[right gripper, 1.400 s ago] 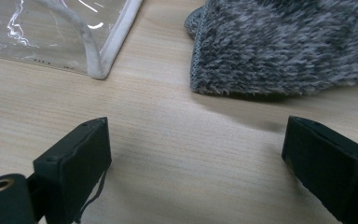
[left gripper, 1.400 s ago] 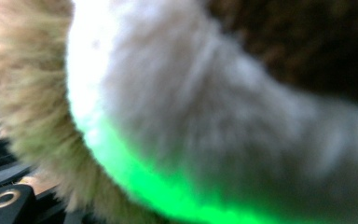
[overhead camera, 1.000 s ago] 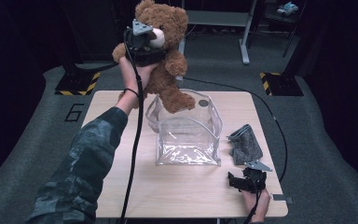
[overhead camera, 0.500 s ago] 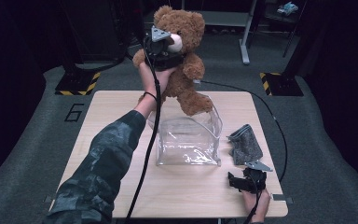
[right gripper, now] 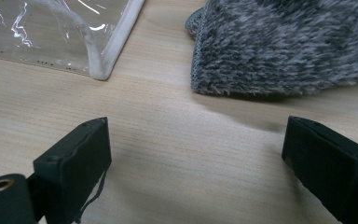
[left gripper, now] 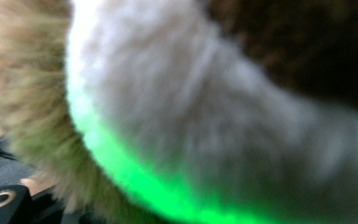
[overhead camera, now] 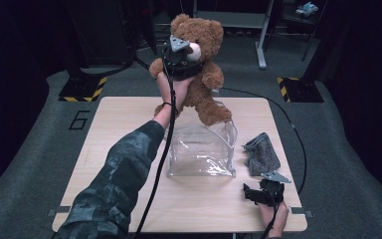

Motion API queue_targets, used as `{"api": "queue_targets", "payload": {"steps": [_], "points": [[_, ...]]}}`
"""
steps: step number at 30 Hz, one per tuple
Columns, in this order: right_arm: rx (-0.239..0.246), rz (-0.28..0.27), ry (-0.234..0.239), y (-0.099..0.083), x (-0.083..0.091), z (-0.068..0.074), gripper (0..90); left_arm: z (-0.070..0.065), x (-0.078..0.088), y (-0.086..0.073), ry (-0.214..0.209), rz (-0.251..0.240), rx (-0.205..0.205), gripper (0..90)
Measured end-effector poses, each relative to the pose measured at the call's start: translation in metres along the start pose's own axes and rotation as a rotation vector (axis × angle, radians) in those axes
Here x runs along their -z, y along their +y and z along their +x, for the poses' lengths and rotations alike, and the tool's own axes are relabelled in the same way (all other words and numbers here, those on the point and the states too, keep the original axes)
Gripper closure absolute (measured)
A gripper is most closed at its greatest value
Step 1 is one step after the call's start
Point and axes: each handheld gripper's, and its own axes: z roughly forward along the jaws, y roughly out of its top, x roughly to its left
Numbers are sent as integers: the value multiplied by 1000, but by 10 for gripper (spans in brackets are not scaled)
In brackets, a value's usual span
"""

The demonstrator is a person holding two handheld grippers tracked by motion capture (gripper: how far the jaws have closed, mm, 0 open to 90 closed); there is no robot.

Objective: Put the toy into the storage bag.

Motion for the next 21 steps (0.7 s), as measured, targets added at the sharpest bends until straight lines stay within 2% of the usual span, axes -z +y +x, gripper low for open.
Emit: {"api": "queue_targets", "payload": {"steps": [2,6,14,21], "points": [[0,0,0,0,0,0,73,-1,-3,-4,8,-1,10,448],[1,0,-1,0,0,0,74,0,-6,-12,25,1,3,448],[3,2,-1,0,0,0,74,6,-8,-20,83,7,6,445],[7,3,-9,0,0,0,73,1,-12,-34,60,35,12,440]]}}
